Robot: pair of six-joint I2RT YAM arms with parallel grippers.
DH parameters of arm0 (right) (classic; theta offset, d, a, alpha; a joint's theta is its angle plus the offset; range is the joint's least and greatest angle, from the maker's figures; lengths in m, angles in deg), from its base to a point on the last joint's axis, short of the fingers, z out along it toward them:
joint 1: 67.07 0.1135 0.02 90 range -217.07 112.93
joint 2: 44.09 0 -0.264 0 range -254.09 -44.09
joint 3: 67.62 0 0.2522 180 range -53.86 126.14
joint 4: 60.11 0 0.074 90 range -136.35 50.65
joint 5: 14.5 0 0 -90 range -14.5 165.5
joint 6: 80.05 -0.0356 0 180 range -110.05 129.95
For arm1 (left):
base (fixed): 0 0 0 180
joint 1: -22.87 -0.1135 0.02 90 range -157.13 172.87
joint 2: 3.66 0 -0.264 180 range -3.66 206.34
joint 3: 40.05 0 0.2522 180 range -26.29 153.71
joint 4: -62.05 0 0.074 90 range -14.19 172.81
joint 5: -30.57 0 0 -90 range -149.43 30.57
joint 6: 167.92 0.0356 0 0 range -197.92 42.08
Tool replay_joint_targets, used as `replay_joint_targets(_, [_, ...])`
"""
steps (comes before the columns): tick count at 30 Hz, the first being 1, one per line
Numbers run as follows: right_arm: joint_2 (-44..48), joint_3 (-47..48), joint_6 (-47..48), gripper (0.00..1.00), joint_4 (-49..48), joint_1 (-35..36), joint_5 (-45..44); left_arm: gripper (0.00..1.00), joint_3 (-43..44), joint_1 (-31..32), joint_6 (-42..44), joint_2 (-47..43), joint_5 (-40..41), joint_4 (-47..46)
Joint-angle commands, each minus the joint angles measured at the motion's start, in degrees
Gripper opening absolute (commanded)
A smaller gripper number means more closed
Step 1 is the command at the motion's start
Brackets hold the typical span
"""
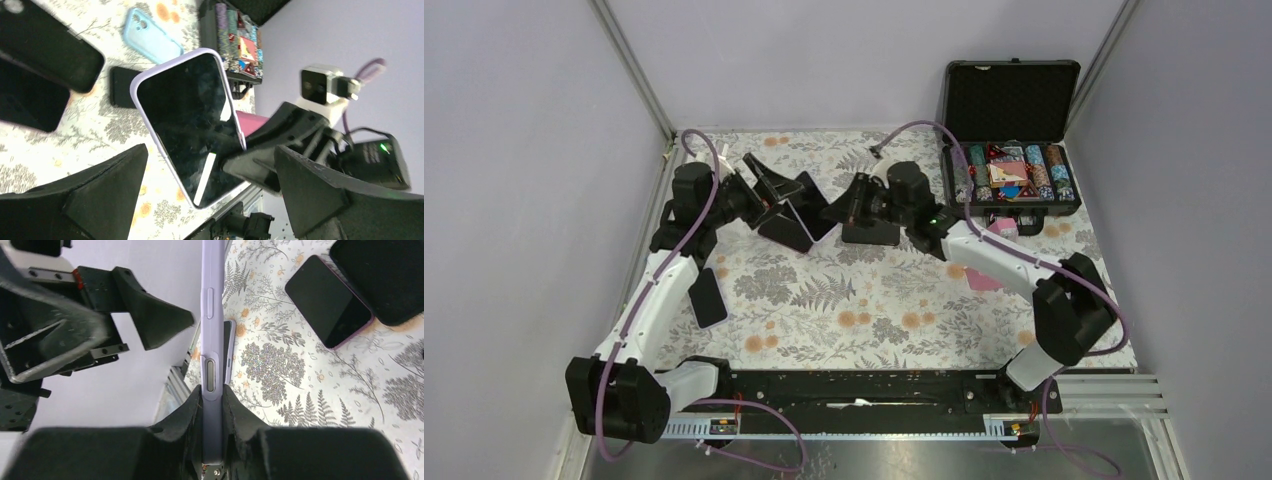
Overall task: Take the phone out of the phone case
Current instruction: Pick up the phone at the center of the board.
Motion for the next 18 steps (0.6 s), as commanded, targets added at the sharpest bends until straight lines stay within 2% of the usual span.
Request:
replay_joint_targets(1, [7.6,-3.3,-8.0,0.08,-10.2,-4.4,7.5,0.99,4.3,-0.3,4.9,-0.4,-7.1,-6.4])
replay_joint_targets(4, [11.1,-5.5,-10.7,0.08,-12.5,-6.2,9.3,0.99,4.1,-0.2,1.5,0.5,-11.7,-13.2])
replay_joint_targets(7, [13.1,-7.2,-14.9,0.08,-16.3,-7.2,10.1,0.97,3.2,0.3,-2.1,1.6,-11.4,-16.1])
replay_joint_targets(11, [12.1,-6.6,-20.5,0.08,-21.2,-7.2,11.2,0.95,1.7,0.9,-4.2,3.2,-11.0,-17.7])
replay_joint_targets(14, [10.0,-6.4,-25.3,0.08,-25.8,-7.2,12.7,0.92,-0.7,1.1,-10.9,3.3,-12.2,-26.0])
replay_joint_targets(16, [9.2,-6.8,-28.1,0.08,-28.3,-7.1,13.4,0.87,-1.5,1.3,-14.5,3.7,-13.1,-31.0])
replay_joint_targets(18, [8.8,-7.1,-29.4,0.08,-29.2,-7.1,13.9,0.74,-1.9,1.3,-16.4,4.1,-13.7,-33.3])
